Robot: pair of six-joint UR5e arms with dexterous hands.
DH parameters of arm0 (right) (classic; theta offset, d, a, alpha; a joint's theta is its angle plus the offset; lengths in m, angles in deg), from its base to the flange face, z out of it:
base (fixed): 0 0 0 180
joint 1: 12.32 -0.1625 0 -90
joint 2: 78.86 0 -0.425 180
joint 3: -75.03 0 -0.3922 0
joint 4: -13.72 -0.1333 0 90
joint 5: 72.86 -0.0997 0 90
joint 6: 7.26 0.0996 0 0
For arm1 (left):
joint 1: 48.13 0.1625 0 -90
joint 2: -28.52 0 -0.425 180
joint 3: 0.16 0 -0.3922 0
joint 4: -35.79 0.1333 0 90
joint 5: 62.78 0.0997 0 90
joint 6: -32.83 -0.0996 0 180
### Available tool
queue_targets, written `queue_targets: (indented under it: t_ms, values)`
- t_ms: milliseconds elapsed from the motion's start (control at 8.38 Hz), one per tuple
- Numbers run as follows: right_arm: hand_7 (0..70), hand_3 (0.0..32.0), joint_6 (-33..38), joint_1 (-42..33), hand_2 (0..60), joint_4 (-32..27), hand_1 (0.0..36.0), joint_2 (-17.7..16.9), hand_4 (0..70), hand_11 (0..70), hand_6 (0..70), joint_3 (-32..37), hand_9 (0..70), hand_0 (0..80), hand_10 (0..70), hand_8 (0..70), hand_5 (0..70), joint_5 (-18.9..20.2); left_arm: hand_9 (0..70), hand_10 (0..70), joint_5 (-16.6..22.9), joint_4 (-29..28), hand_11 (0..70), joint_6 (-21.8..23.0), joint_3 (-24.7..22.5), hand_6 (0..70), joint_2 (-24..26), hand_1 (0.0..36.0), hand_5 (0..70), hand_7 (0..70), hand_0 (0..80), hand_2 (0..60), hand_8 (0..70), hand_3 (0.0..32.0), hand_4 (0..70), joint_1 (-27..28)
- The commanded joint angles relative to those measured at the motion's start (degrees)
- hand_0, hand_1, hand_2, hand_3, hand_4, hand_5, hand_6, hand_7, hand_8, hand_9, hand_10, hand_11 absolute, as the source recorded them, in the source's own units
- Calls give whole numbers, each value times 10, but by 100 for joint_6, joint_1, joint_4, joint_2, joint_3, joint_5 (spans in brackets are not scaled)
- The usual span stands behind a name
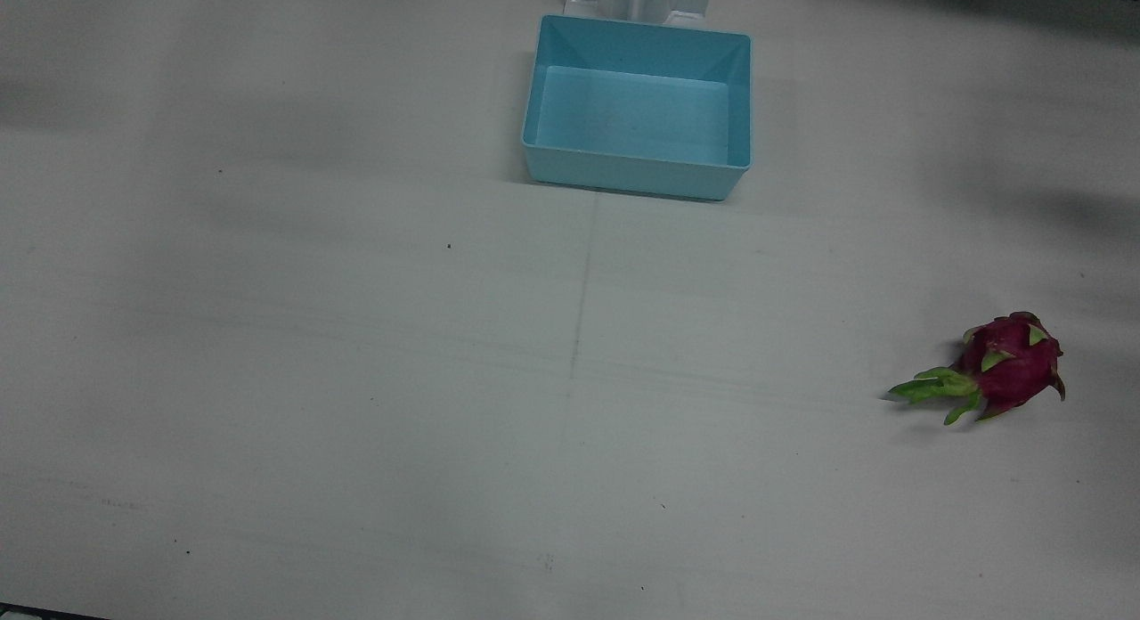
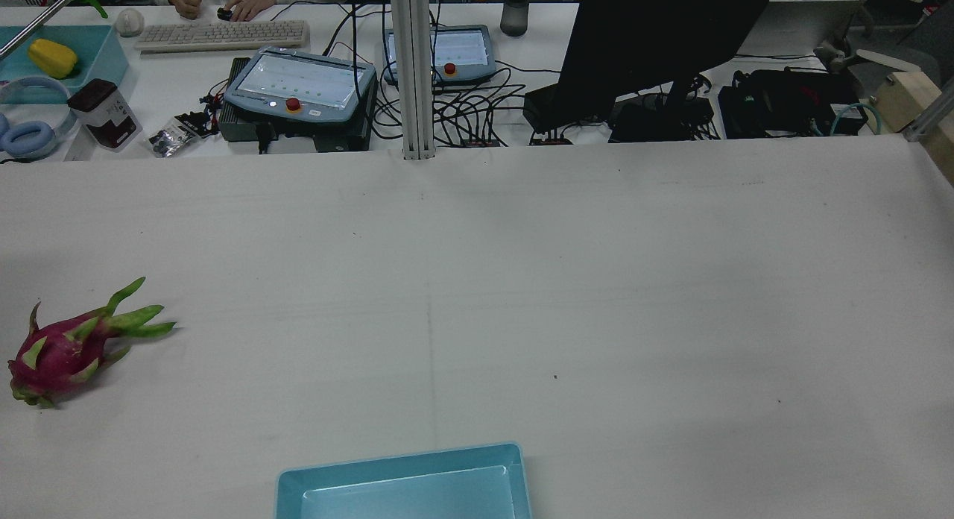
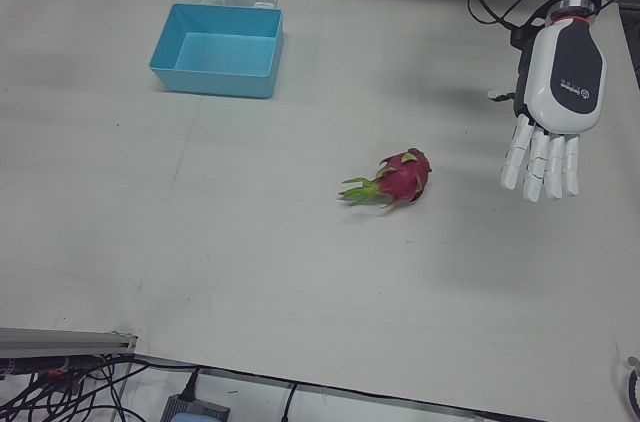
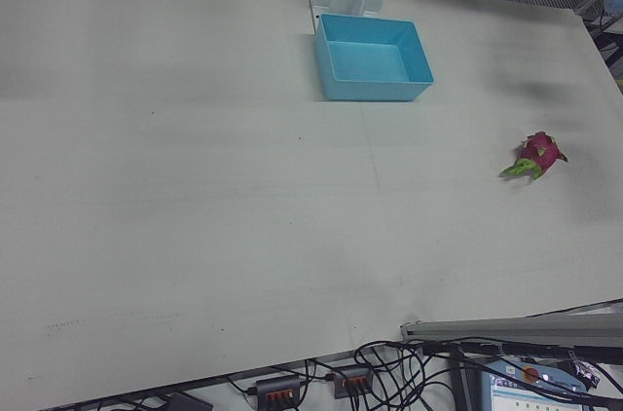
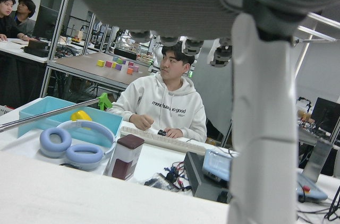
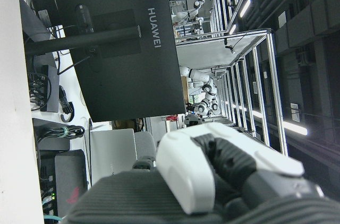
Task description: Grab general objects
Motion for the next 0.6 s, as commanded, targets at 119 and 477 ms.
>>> queue_targets:
  t_ms: [119, 477]
  values:
    - [0, 0, 0, 0, 0, -1, 0, 0, 0, 0, 0, 3, 0, 0, 0, 0, 0, -1, 0, 0, 454, -60, 0, -933, -101, 0, 19, 245, 0, 28, 648, 0, 0, 302, 62, 565]
    - [0, 0, 0, 0, 0, -1, 0, 0, 0, 0, 0, 3, 0, 0, 0, 0, 0, -1, 0, 0, 103, -1264, 0, -1452, 153, 0, 10, 223, 0, 0, 599, 0, 0, 320, 46, 602]
